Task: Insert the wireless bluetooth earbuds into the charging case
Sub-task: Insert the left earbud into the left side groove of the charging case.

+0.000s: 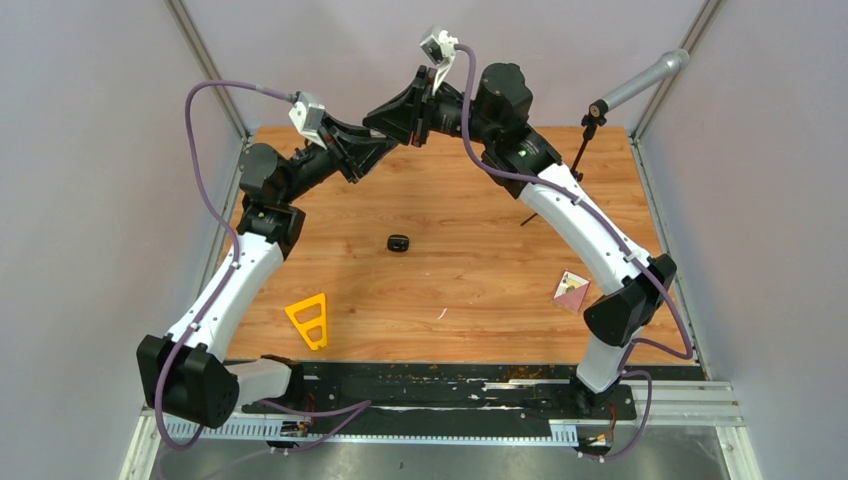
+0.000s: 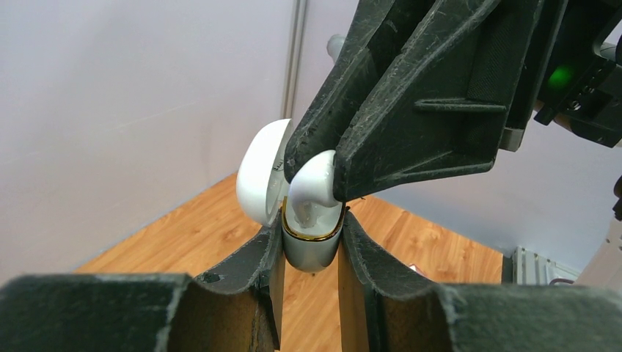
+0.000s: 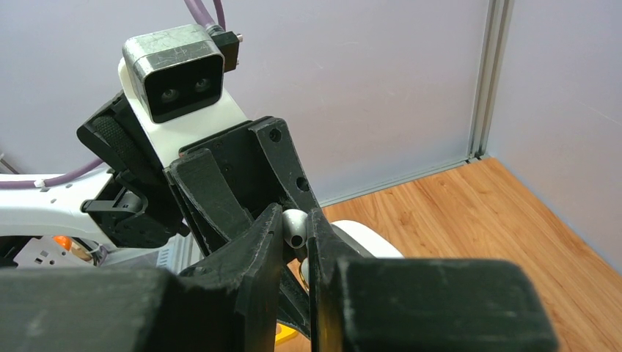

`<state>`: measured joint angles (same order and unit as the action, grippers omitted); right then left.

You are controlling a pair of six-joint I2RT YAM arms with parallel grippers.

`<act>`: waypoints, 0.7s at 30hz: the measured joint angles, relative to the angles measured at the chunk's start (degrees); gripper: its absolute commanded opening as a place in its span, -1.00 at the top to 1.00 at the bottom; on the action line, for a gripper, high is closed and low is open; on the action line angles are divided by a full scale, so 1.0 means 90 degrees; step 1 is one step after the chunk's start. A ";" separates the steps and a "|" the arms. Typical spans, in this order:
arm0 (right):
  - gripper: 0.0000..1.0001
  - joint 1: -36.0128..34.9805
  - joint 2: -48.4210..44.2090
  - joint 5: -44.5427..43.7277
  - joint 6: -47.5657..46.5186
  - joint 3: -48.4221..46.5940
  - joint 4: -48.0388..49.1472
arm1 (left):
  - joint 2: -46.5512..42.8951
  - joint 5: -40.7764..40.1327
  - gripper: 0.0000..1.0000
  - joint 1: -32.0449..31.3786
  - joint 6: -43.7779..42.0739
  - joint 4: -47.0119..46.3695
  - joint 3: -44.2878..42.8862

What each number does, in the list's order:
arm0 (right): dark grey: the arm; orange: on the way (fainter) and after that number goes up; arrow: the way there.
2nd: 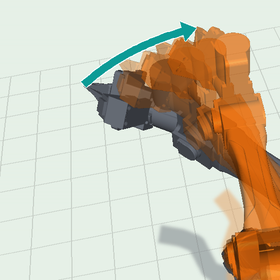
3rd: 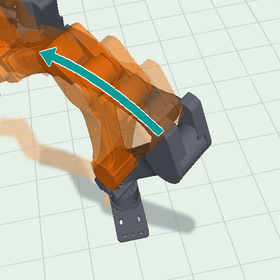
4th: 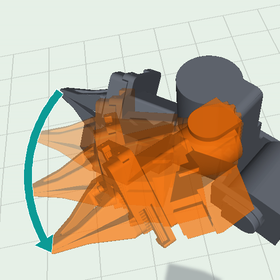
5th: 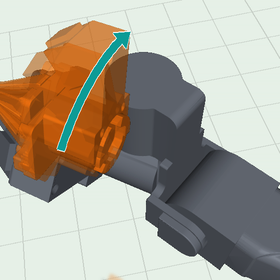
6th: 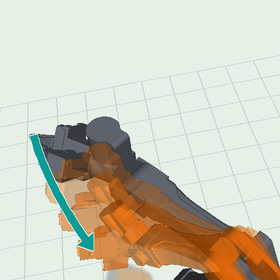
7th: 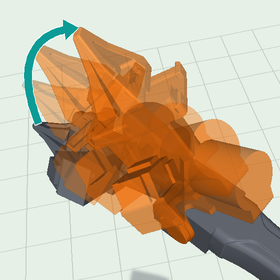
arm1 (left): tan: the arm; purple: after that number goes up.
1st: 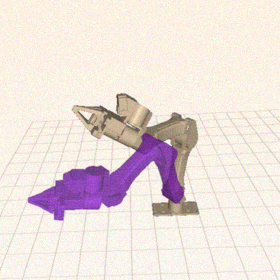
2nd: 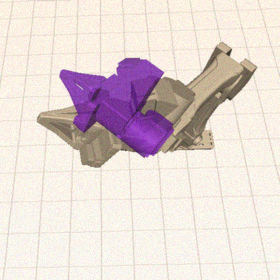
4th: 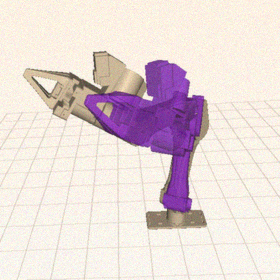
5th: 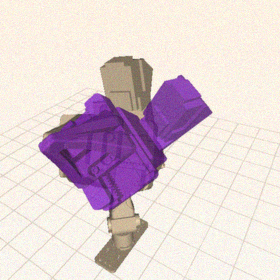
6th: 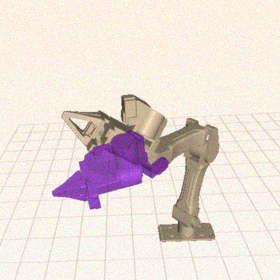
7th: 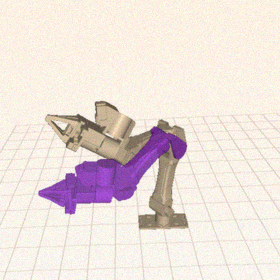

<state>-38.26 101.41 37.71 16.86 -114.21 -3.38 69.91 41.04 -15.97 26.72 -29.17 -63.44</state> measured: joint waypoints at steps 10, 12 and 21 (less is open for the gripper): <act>0.78 -0.0034 -0.0236 -0.0250 -0.0199 0.0333 0.0061 | 0.0000 0.0024 1.00 0.0017 0.0002 0.0066 0.0000; 0.77 -0.0034 -0.0284 -0.0311 -0.0245 0.0393 0.0049 | -0.0002 0.0027 1.00 0.0044 0.0002 0.0022 0.0000; 0.74 -0.0053 -0.0423 -0.0469 -0.0328 0.0627 0.0136 | -0.0002 0.0027 1.00 0.0070 0.0002 0.0036 0.0000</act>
<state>-38.74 97.60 33.50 13.91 -108.57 -2.15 69.89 41.28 -15.33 26.74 -28.84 -63.44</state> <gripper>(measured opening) 0.166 0.334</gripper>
